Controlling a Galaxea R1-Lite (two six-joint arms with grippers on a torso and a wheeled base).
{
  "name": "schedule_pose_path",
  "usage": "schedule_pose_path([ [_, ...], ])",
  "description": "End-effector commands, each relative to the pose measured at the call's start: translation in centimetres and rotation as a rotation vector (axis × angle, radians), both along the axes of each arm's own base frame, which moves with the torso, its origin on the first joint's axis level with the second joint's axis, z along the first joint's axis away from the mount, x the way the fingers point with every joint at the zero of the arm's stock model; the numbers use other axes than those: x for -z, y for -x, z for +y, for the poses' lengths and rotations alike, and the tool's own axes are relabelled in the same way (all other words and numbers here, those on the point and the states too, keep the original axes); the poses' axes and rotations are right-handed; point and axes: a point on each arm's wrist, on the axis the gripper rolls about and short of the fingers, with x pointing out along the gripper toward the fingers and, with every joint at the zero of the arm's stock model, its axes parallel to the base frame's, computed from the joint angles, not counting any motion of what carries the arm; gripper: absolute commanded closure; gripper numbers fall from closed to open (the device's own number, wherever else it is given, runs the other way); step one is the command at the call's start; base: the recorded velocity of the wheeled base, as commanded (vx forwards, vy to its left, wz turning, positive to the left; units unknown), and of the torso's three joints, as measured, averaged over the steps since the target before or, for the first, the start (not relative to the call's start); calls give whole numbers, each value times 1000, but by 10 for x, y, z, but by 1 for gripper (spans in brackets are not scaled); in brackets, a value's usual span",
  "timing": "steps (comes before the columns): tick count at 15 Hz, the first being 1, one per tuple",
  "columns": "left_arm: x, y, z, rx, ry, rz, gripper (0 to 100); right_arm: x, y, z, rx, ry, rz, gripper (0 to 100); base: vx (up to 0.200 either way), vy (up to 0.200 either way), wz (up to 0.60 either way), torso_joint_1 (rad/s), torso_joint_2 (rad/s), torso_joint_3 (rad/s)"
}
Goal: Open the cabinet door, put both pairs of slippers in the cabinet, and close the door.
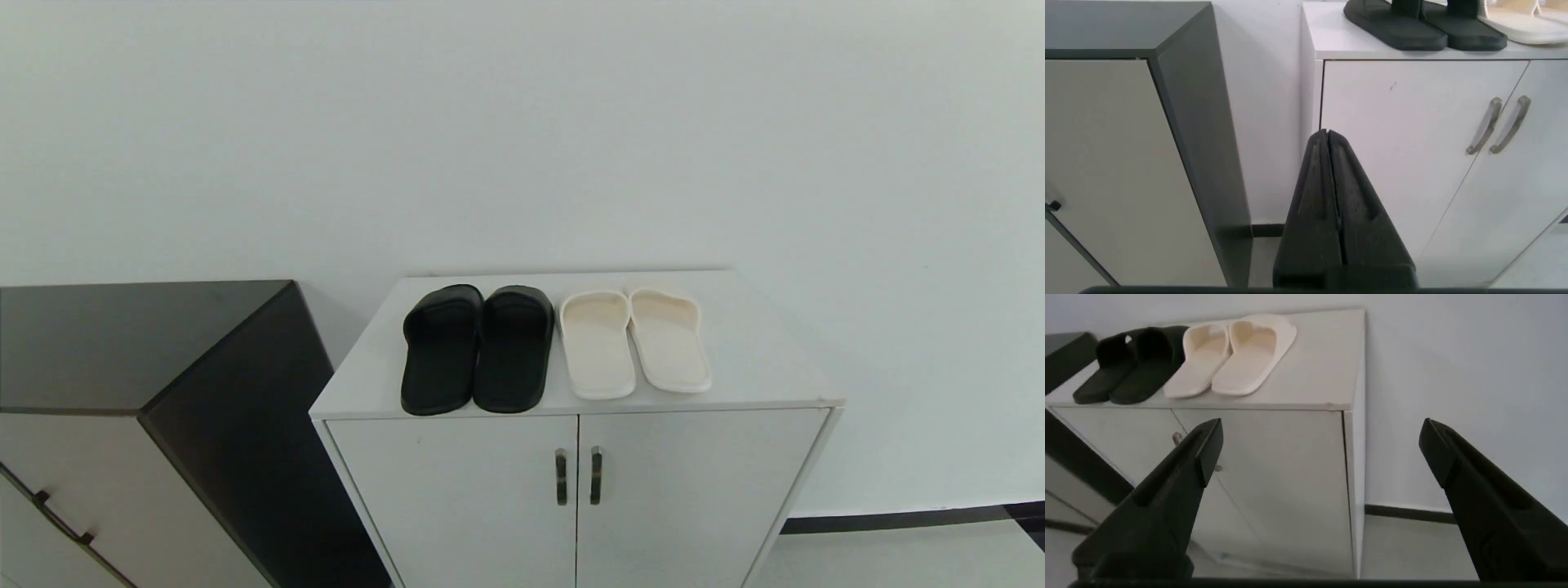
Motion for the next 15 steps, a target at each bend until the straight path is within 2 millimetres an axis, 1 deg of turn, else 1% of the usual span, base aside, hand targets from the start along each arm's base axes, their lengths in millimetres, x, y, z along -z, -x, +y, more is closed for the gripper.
schedule_pose_path([
  [1, 0, 0, 0, 0, 0, 0, 100, -2, -65, 45, -104, 15, 138, 0, 0, 0, 0, 0, 0, 0],
  [2, 0, 0, 0, 0, 0, 0, 100, -12, -71, 67, -100, -10, 136, 0, 0, 0, 0, 0, 0, 0],
  [3, 0, 0, 0, 0, -2, 0, 100, -20, -77, 85, -92, -39, 142, 0, 0, 0, 0, 0, 0, 0],
  [5, 0, 0, 0, 0, -2, 2, 100, -33, -99, 111, -89, -58, 153, 0, 0, 0, 0, 0, 0, 0],
  [6, 0, 0, 0, 0, -2, 2, 100, -34, -111, 121, -85, -51, 162, 0, 0, 0, 0, 0, 0, 0],
  [10, 0, 0, 0, 0, -3, 3, 100, -26, -159, 164, -50, -15, 214, 0, 0, 0, 0, 0, 0, 0],
  [12, 0, 0, 0, 0, -3, 2, 100, -21, -185, 186, -6, 2, 215, 0, 0, 0, 0, 0, 0, 0],
  [13, 0, 0, 0, 0, -3, 0, 100, -18, -193, 193, 6, 8, 215, 0, 0, 0, 0, 0, 0, 0],
  [15, 0, 0, 0, 0, -2, 2, 100, -11, -222, 219, 44, 5, 172, 0, 0, 0, 0, 0, 0, 0],
])
